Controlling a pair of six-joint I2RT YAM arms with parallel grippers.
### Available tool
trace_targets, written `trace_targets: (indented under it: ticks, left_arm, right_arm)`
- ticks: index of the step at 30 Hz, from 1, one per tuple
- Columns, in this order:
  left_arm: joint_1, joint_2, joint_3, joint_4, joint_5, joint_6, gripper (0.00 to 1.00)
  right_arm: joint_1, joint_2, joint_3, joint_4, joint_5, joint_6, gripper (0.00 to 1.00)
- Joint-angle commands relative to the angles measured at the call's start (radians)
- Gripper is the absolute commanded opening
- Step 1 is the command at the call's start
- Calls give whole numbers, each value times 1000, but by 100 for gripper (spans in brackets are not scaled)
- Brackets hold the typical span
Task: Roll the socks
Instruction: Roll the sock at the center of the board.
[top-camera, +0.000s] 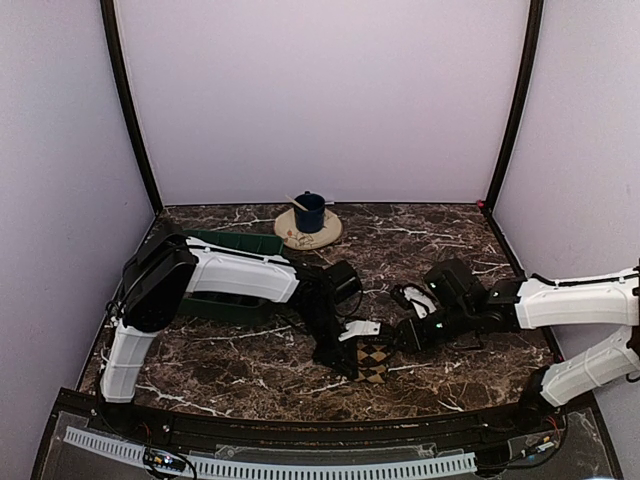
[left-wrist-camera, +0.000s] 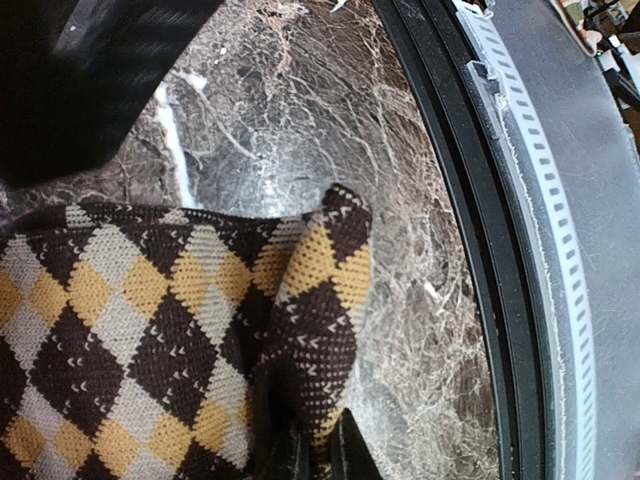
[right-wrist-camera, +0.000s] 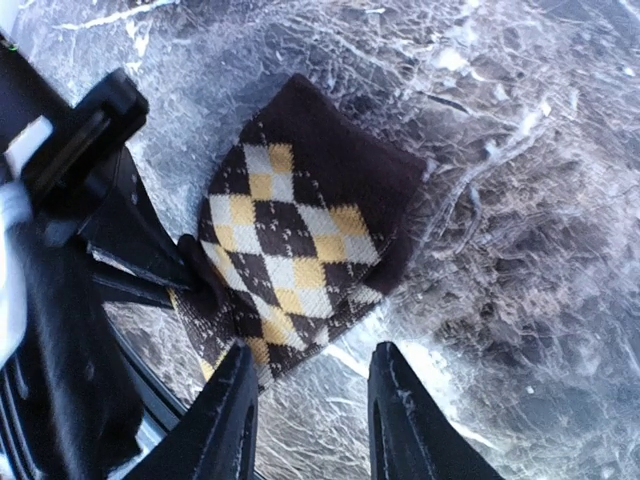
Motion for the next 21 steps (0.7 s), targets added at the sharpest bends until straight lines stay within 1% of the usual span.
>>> trace_targets:
  ticks: [1,6,12,21]
  left_arm:
    - [11,45,31,-91,60,-10,0]
    - [20,76,54,-117,86,-11,0]
    - [29,99,70,-139,115,-12,0]
    - [37,132,93,-165,128,-11,0]
  right_arm:
    - [52,-57,-32,18,146,23,35]
    - [132,-96,-51,9,231,29,36]
    - [249,-97,-48,-10,324,22,36]
    - [382,-69,-22,-9,404,-27,42]
